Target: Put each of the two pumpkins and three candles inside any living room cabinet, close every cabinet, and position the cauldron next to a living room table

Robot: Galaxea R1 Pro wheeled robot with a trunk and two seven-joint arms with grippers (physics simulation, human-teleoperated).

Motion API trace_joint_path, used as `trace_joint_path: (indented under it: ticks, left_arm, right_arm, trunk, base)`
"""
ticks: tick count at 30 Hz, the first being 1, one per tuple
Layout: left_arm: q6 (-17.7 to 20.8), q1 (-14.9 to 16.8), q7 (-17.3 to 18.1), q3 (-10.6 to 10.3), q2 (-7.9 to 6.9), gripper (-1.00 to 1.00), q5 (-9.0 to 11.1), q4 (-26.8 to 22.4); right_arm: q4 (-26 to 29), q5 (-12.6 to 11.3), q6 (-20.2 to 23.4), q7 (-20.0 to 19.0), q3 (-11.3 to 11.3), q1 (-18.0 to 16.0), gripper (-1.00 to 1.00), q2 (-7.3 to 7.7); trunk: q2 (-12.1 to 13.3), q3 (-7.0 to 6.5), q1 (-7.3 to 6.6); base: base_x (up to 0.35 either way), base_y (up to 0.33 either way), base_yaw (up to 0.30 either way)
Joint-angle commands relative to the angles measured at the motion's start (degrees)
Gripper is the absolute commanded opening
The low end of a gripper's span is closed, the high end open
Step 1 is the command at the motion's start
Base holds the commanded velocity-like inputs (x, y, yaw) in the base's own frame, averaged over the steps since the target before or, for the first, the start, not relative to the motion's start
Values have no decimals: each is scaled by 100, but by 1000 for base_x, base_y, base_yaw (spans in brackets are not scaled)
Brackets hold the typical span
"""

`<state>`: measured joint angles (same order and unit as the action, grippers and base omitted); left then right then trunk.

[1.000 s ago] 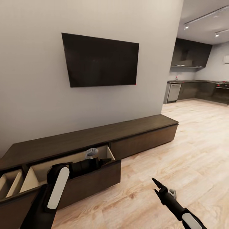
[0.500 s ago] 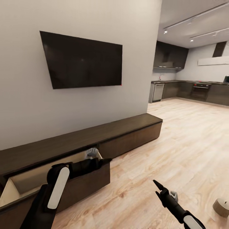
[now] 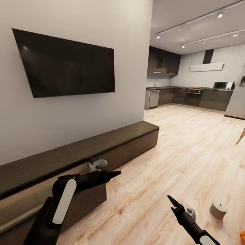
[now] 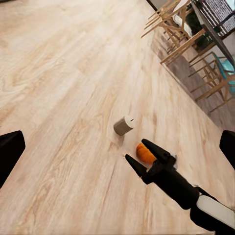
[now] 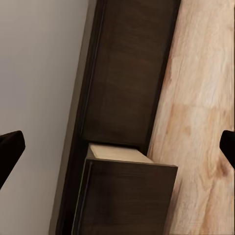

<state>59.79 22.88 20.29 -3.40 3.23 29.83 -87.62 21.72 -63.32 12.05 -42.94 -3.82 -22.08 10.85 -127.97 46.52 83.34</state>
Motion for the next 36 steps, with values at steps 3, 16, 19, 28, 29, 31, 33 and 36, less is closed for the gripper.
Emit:
trace_joint_path:
  ticks: [3, 16, 19, 28, 29, 31, 33, 36]
  left_arm:
    - [21, 5, -138, -3, 8, 100, -40, -1]
    - [21, 6, -387, -12, 9, 100, -36, 3]
    - [21, 6, -428, -12, 10, 100, -42, 3]
    - [21, 6, -971, -12, 16, 100, -44, 36]
    - [21, 6, -1092, -12, 17, 100, -42, 39]
    - [21, 6, -1227, -12, 19, 100, -42, 41]
    - [21, 8, -1305, -13, 18, 100, -44, 45]
    - [21, 9, -1347, -14, 15, 100, -47, 49]
  right_arm:
    - [-7, -49, -6, -14, -13, -1, 100, 3]
    - [-3, -56, -60, 205, -14, 43, 100, 3]
    - [3, -55, -120, 326, -14, 45, 100, 3]
    - [96, -39, -200, 944, -21, 39, 100, 0]
    - [165, -34, -203, 1084, -25, 38, 100, -1]
    - [326, -27, -203, 1402, -24, 38, 100, -2]
    - [570, -17, -203, 1901, -22, 33, 100, -3]
    - [965, -11, -203, 2522, 1, 30, 100, -6]
  trunk:
    - [-2, -2, -1]
    - [-2, -47, -1]
    - [-2, -60, -1]
    - [-2, -105, -1]
    - [-2, -110, -1]
    - [-2, -122, -1]
    - [-2, -134, -1]
    - [-2, -152, -1]
  base:
    - [7, 0, -271]
    - [1, 0, -270]
    - [0, 0, -255]
    - [0, 0, -241]
    - [0, 0, -226]
    - [0, 0, -220]
    - [0, 0, -217]
    - [0, 0, -213]
